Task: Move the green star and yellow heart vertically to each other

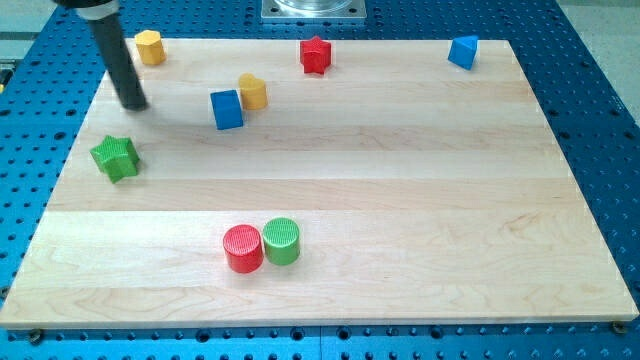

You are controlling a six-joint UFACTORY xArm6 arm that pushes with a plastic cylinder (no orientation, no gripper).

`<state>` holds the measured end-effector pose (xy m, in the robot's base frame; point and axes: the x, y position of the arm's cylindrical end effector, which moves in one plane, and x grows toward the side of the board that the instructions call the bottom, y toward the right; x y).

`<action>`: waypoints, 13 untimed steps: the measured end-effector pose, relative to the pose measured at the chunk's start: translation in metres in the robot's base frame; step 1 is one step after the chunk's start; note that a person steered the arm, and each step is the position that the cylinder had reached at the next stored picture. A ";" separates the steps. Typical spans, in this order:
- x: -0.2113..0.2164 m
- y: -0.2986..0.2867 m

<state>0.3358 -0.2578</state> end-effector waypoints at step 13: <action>0.019 0.268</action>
<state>0.3549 0.0106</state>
